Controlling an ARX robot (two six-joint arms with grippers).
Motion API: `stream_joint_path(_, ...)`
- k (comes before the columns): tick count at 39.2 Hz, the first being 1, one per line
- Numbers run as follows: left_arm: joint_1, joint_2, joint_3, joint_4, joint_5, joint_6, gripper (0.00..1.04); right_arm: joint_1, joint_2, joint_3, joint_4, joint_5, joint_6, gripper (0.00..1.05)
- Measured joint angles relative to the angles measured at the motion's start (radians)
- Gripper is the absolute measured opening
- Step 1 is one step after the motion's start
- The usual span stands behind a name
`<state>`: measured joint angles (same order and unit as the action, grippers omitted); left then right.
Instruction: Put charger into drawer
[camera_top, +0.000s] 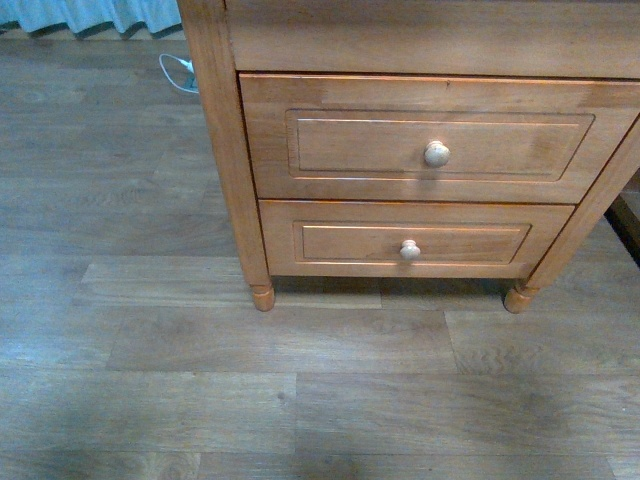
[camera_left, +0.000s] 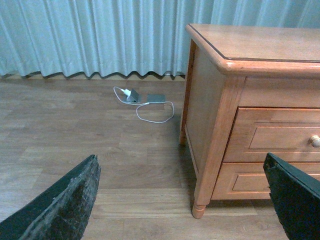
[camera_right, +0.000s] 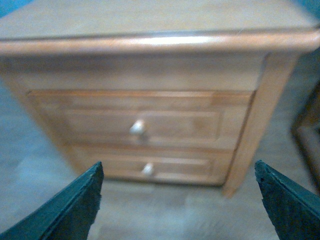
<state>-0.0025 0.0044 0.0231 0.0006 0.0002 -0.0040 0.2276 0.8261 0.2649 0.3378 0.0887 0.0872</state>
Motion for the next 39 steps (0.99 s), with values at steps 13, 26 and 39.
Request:
stream_joint_path(13, 0.0, 0.0, 0.0, 0.0, 0.0, 0.0, 0.98, -0.079, -0.149, -0.167, 0.232, 0.049, -0.078, 0.34)
stream_joint_path(26, 0.0, 0.0, 0.0, 0.0, 0.0, 0.0, 0.98, -0.219, -0.323, -0.219, 0.114, -0.08, -0.084, 0.01)
stream_joint_path(39, 0.0, 0.0, 0.0, 0.0, 0.0, 0.0, 0.98, -0.225, -0.449, -0.26, 0.041, -0.087, -0.084, 0.01)
